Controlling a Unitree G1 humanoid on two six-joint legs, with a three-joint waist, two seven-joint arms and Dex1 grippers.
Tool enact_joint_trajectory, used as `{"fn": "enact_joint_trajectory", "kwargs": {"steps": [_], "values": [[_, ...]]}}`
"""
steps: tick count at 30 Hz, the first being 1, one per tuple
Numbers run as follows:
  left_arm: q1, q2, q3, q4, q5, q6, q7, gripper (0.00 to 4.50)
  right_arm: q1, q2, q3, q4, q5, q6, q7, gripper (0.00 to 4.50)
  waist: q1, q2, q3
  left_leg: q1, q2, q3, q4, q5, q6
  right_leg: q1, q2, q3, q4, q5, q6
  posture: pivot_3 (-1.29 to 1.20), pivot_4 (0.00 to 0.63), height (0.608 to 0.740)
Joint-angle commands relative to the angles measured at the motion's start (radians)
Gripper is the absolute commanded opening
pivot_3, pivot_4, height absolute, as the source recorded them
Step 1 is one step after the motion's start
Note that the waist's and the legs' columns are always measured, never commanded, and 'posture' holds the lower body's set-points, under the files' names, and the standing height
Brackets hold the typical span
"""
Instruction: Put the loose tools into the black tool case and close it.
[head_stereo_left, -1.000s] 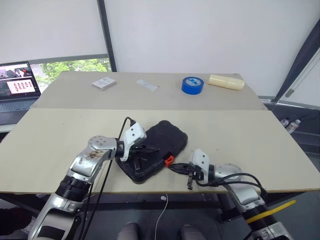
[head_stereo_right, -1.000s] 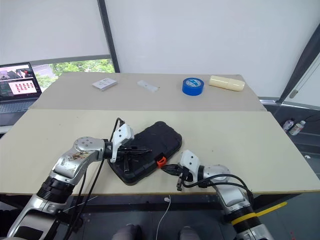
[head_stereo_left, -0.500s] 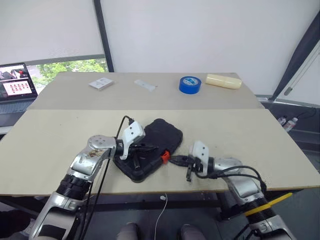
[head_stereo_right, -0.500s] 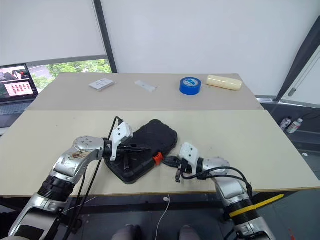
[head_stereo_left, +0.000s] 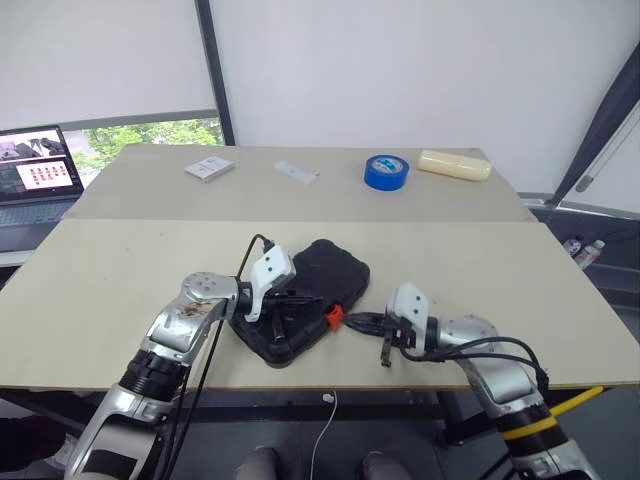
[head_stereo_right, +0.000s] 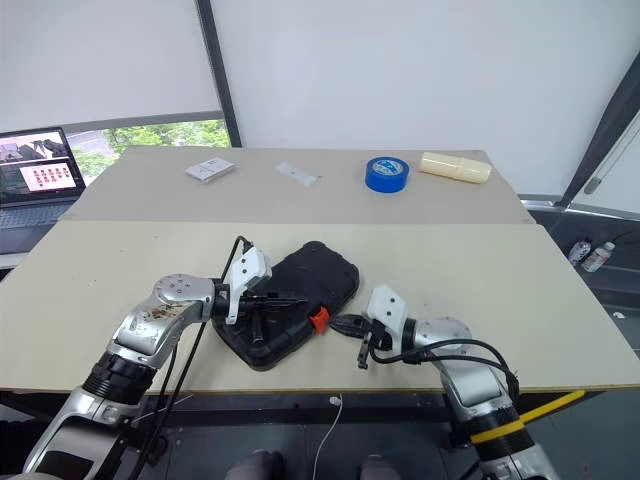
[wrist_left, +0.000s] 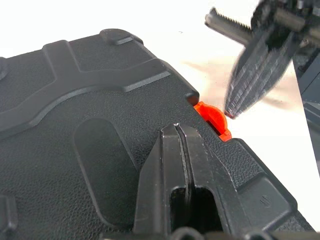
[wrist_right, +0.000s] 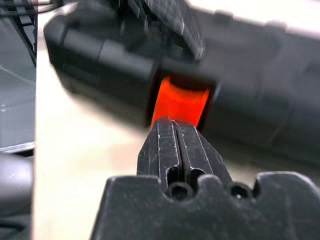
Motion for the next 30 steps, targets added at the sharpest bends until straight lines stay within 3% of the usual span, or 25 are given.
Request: {"fn": "enact_joint_trajectory", "kwargs": {"steps": [1, 23, 30], "values": [[0.052, 0.013, -0.059, 0.081, 0.058, 0.028, -0.002, 0.02, 0.013, -0.016, -0.019, -0.05, 0.011, 0.016, -0.008, 0.0, 0.0, 0.0, 0.0, 0.0, 0.0, 0.0, 0.0, 0.0, 0.0, 0.0, 0.0, 0.0, 0.0, 0.0, 0.0, 0.0, 0.15, 0.74], [0.04, 0.032, -0.071, 0.08, 0.061, 0.06, -0.014, 0.02, -0.152, 0.169, 0.037, 0.157, -0.067, -0.022, -0.065, 0.0, -0.012, -0.002, 0.001, 0.001, 0.0, 0.0, -0.004, 0.0, 0.0, -0.002, 0.0, 0.0, 0.0, 0.0, -0.002, 0.0, 0.15, 0.74], [0.052, 0.046, -0.076, 0.075, 0.066, 0.072, -0.019, 0.02, -0.191, 0.162, 0.038, 0.119, -0.069, 0.035, -0.056, 0.0, -0.014, -0.002, 0.002, 0.001, 0.001, 0.0, -0.004, 0.0, -0.001, -0.003, 0.0, 0.0, 0.0, 0.0, -0.002, 0.0, 0.15, 0.74]]}}
